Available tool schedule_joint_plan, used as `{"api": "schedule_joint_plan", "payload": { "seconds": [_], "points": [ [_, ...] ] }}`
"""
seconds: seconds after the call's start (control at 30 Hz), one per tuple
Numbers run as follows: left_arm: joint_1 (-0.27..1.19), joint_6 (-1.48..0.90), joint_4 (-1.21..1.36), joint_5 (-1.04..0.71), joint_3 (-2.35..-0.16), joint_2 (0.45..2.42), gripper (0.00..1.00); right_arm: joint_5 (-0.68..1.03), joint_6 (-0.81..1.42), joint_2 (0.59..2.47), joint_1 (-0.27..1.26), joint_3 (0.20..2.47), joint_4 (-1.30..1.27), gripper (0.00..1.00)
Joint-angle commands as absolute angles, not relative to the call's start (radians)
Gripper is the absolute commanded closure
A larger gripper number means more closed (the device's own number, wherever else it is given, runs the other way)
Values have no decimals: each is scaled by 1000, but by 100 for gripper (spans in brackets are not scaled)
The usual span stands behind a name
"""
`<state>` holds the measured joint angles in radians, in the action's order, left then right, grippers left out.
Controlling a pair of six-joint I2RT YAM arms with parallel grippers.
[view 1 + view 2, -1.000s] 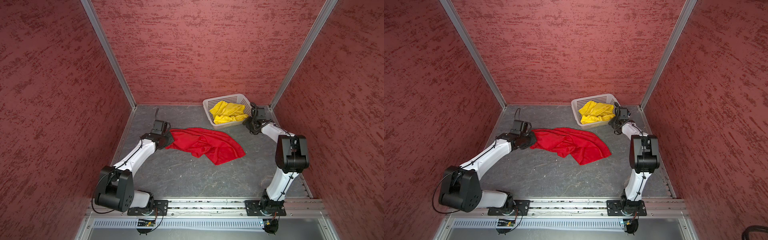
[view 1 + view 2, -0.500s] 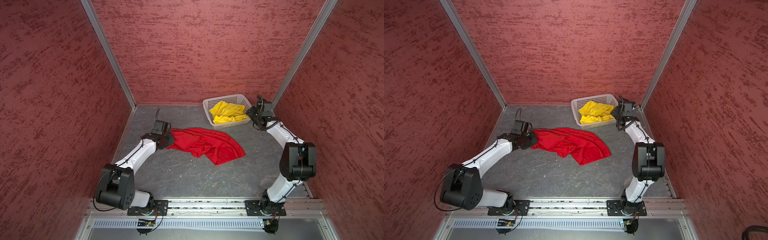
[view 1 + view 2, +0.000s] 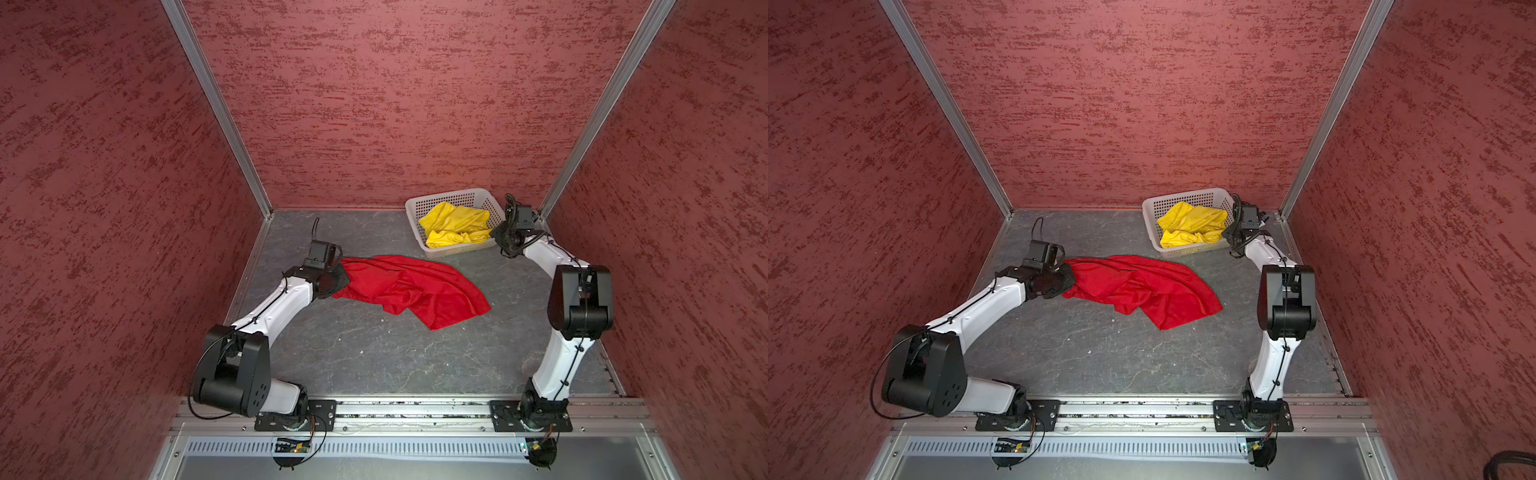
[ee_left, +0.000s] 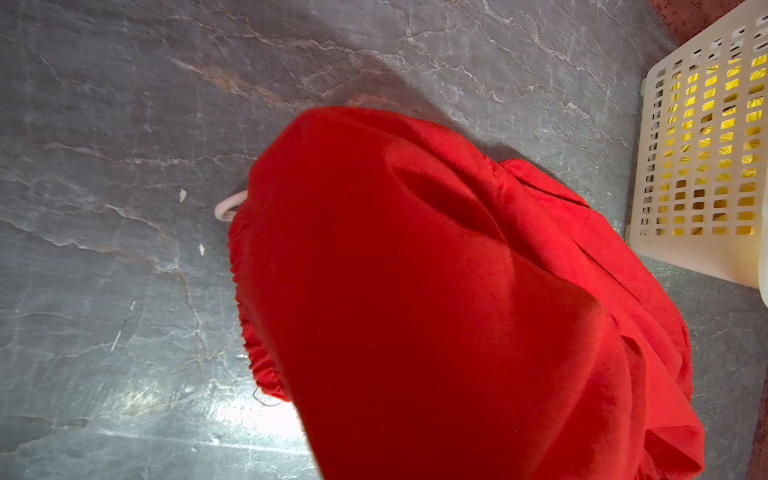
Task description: Fold and stack the shorts
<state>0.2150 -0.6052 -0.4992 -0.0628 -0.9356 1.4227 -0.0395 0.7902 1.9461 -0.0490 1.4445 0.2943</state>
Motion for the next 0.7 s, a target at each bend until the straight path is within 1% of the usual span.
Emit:
{"api": "schedule_joint_plan", "payload": {
  "seconds": [0.0,0.07,0.2,0.3,0.5,0.67],
  "points": [
    [209,-595,-477,-81,-950,1442,100,-87,852,1951,-90,1402,253,68],
    [208,-595,-472,-87,-949,1443,100,-86,856,1944,-107,1386,248,74],
    [204,-595,-475,-89,-952,1439,100,-120,841,1902,-137,1350,262,99],
    [202,-594,-475,-86,-947,1426,100,-137,851,1820,-175,1273,240,100],
    [202,-597,-473,-101,-942,1414,100,-179,903,1610,-305,1080,189,100],
    [204,-599,-477,-103,-942,1405,100,-261,918,1494,-363,1001,206,100]
  ]
}}
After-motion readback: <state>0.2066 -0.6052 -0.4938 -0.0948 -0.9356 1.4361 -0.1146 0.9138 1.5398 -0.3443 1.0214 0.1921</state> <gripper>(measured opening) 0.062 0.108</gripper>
